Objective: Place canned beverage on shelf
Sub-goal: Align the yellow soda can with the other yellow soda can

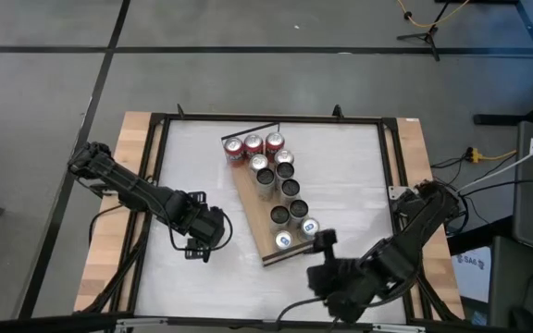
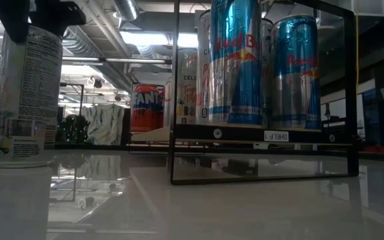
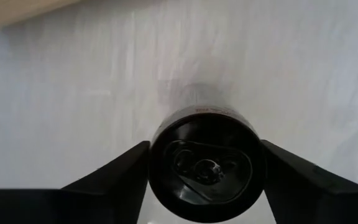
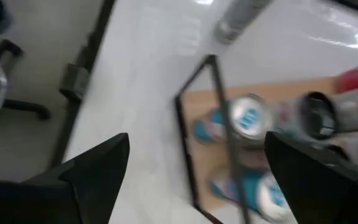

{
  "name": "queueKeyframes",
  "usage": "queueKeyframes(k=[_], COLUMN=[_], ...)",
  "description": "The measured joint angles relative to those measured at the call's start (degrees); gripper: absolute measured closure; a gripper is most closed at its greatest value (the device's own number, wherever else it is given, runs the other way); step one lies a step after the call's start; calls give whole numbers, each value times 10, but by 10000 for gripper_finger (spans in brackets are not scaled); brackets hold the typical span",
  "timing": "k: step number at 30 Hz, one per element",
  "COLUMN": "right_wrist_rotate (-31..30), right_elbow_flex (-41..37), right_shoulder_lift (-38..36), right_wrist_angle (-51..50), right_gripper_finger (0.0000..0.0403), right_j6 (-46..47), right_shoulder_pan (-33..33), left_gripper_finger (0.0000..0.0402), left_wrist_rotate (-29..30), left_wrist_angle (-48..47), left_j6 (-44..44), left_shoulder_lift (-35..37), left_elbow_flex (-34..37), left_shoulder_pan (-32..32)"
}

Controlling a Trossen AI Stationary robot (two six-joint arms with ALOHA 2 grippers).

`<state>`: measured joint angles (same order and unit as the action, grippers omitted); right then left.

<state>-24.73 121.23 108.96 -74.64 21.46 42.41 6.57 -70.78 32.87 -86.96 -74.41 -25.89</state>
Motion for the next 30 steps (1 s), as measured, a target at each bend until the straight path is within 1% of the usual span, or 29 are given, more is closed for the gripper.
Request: queueKeyframes(k=[4,8,10,13,16,21,26,30], right_wrist_rotate=[-27,-33,-34,-49,-57,-59,-61,-62], right_elbow_flex=[0,-9,-29,-86,-169,-351,-546,-688], right_shoulder_lift=[-22,-51,-71,-111,-171,-303,-457,-569], right_wrist_angle=[-40,-59,-55,-31,16,139,292,409], right_gripper_finger=[36,36,36,36,36,36,36,36], right_j6=[-12,-17,-23,-24,-24,-31,-43,-75], right_shoulder_pan=[0,0,0,0,0,-1,-1,-1], left_gripper_finger=[163,163,162,162,162,162,162,162], left_wrist_rotate=[0,1,1,1,5,11,11,10], left_wrist_angle=[9,17,21,23,23,27,37,49], left_j6=[29,74,106,172,256,408,515,590], left_shoulder_lift=[0,0,0,0,0,0,0,0], left_elbow_flex=[0,0,0,0,0,0,0,0], left_shoulder_pan=[0,0,0,0,0,0,0,0])
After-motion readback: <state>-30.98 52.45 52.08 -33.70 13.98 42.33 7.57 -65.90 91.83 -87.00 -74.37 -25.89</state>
